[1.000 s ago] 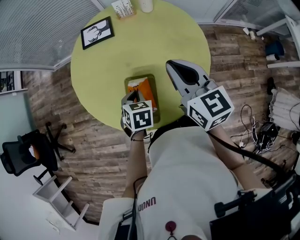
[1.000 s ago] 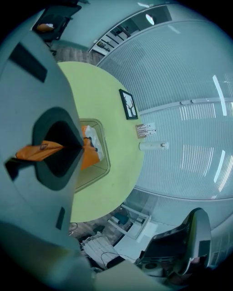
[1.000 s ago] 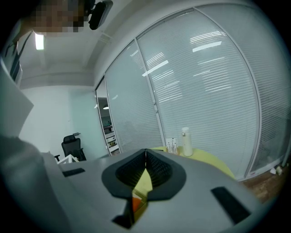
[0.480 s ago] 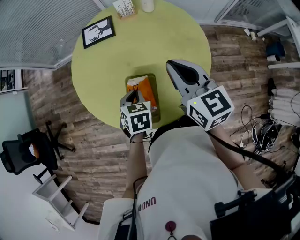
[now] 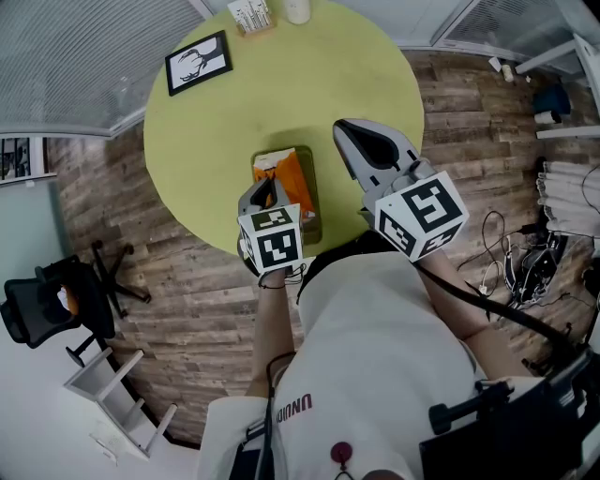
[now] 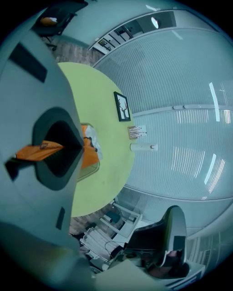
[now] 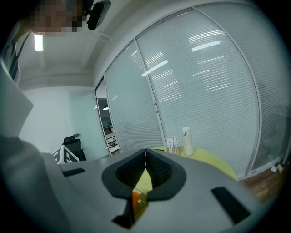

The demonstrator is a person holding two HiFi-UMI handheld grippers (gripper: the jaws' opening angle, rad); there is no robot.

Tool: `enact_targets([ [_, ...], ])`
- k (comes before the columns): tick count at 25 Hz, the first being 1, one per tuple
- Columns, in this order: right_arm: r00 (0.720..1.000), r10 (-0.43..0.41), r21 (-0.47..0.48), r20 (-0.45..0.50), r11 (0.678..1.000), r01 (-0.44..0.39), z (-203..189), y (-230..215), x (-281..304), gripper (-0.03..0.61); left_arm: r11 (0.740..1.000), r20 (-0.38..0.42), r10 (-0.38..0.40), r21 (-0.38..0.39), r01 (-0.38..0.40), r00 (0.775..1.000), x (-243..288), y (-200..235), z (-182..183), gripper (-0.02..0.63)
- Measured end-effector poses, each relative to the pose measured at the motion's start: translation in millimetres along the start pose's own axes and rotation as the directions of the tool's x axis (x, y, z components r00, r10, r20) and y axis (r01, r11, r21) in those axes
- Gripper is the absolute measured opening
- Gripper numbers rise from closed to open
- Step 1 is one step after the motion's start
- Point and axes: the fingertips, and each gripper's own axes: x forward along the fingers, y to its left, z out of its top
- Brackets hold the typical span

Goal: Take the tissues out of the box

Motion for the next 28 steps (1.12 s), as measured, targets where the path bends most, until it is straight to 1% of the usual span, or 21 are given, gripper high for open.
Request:
enact_targets([
  [15, 1.000, -0.004, 0.004, 0.001, 1.000, 0.004, 0, 0, 2, 0.020, 1.000, 0.054, -0.008, -0.012, 0.009, 0.998, -12, 3, 17, 0.015],
  [21, 1.000, -0.006, 0.003, -0.002, 1.000, 0.006, -1, 0, 1, 0.020, 0.999, 0.069, -0.015, -0.033, 0.017, 0.998, -16, 4, 20, 0.015],
  [28, 1.000, -0.003, 0.002, -0.003, 1.000, 0.003, -2, 0, 2, 0.020, 0.999, 0.099, -0.002, -0.036, 0.006, 0.995, -21, 9, 28, 0.014],
])
